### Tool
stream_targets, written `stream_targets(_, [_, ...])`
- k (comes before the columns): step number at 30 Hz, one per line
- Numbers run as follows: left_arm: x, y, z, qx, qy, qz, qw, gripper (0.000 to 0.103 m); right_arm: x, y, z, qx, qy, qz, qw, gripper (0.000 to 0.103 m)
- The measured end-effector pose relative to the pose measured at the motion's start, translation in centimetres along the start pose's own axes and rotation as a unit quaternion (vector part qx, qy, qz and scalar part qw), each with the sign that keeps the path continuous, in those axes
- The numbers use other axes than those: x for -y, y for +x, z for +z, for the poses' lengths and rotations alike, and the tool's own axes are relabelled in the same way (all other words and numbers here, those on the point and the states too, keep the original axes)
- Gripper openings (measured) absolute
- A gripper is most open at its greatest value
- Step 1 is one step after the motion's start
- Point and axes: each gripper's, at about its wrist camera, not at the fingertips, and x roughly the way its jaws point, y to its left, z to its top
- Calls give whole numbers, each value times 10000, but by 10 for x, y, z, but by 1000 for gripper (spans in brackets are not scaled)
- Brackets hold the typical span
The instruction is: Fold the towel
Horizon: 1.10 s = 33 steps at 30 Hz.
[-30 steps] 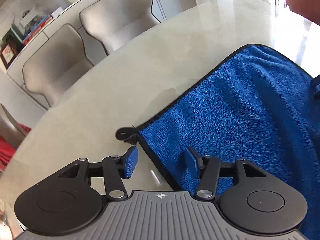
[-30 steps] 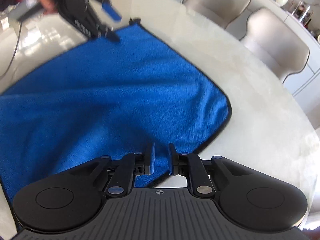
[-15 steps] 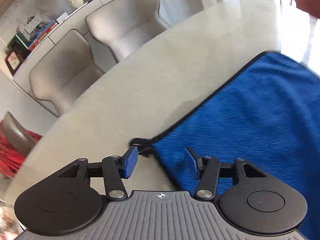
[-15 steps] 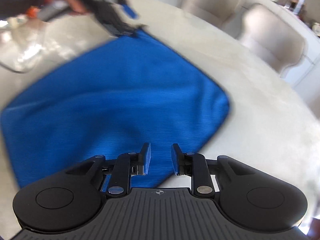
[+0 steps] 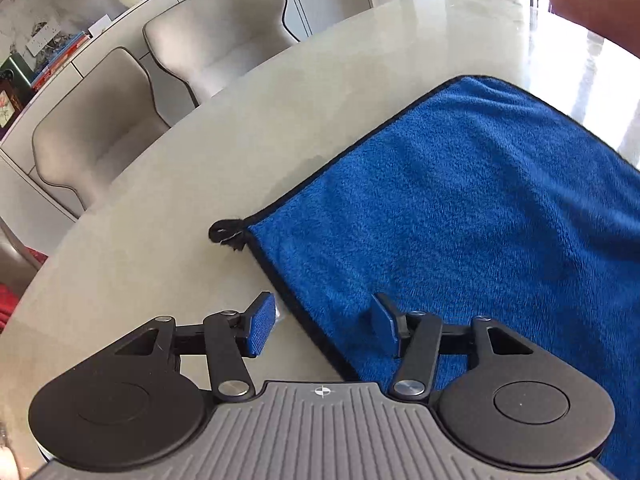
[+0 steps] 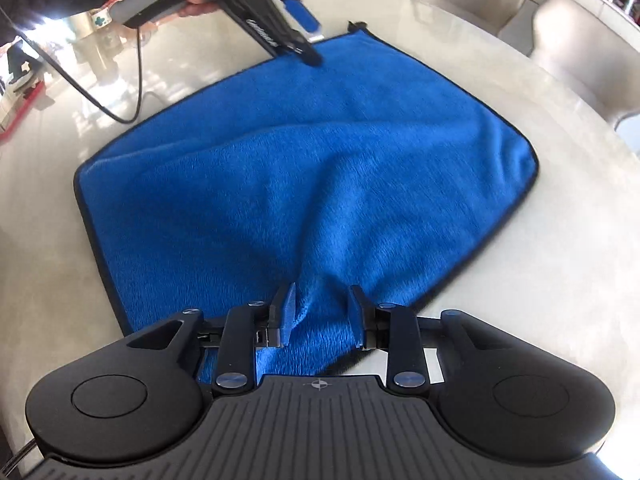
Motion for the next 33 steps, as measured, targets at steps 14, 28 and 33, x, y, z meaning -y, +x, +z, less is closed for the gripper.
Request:
stream_targets(14, [72, -40, -23, 227, 296, -712, 9968, 56, 118, 33, 82, 1040, 663, -820, 9890, 37])
stream_targets(28, [63, -36, -40, 161, -26, -688, 9975, 68, 157, 57, 97, 729, 497, -1826, 9792, 63])
stream_targets(33, [75, -48, -43, 246, 211, -668, 9972, 68, 126, 38, 95, 839, 333, -1571, 9834, 53])
